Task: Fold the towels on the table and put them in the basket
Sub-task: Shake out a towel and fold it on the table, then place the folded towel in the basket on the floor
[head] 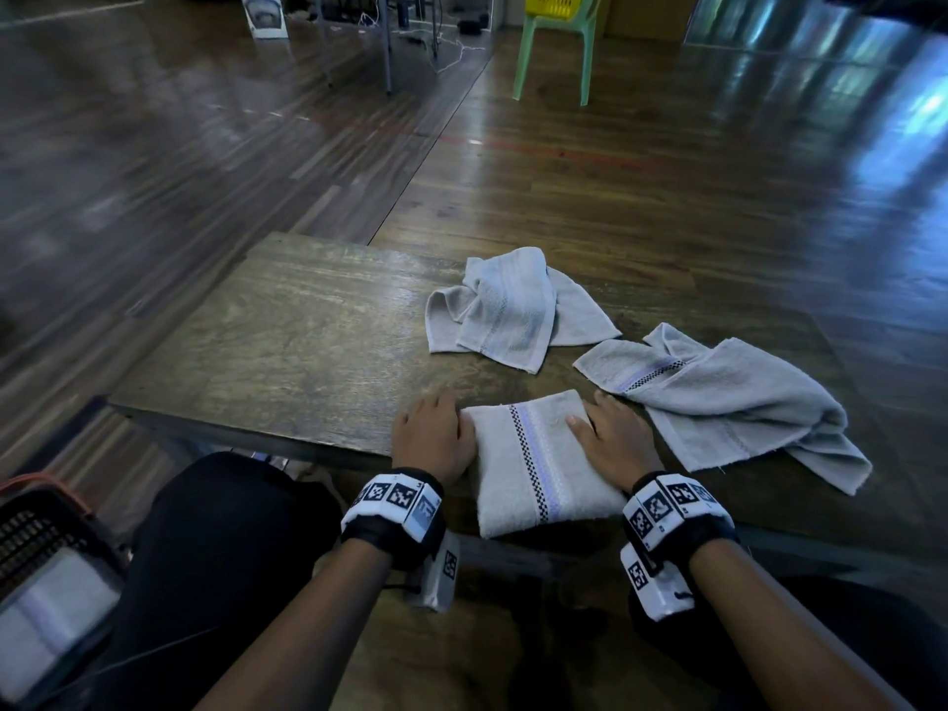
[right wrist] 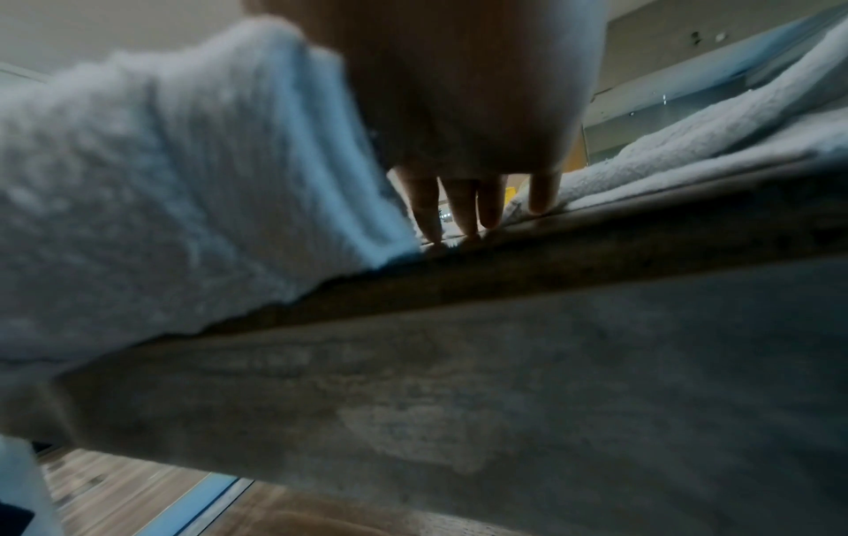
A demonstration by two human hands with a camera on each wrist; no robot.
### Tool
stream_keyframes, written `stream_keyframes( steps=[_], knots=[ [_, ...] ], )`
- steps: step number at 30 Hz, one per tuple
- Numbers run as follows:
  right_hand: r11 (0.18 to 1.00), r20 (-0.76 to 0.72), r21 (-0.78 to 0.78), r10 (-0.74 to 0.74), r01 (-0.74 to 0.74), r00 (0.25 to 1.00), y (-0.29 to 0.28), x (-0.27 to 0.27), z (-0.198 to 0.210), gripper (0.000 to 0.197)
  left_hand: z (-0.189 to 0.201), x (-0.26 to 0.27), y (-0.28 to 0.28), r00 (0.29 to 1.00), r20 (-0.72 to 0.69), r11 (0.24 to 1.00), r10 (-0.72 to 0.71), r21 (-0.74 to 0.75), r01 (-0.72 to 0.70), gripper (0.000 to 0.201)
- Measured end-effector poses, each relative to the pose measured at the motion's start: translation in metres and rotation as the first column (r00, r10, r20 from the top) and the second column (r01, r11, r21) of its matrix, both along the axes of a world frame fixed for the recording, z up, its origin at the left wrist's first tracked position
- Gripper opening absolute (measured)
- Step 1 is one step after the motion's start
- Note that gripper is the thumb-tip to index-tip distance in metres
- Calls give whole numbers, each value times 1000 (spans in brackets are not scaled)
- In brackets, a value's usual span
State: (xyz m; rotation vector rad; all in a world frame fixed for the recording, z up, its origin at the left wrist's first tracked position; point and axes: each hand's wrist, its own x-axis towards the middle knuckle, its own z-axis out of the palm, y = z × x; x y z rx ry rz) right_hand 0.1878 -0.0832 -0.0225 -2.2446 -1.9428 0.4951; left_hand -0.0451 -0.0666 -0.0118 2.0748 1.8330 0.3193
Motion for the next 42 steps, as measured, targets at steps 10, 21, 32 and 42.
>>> stream_keyframes(
  steps=[10,21,32,42],
  knots=[
    [983,-94,-58,-182,177,979,-9,3,17,43,15,6,-18,997,69,975,27,-223,-11,29],
    [963,-503,-208,-253,168,826,-17,3,31,27,12,11,-19,887,437,939,152,-345,10,39],
    [838,-734,-479,-545,260,405,-63,-1,32,10,19,-10,-53,524,730,805,438,-578,133,12],
    [935,-847,-240,-333,259,414,-113,-43,108,30,94,-40,-93,433,836,898,337,-423,118,7]
  ],
)
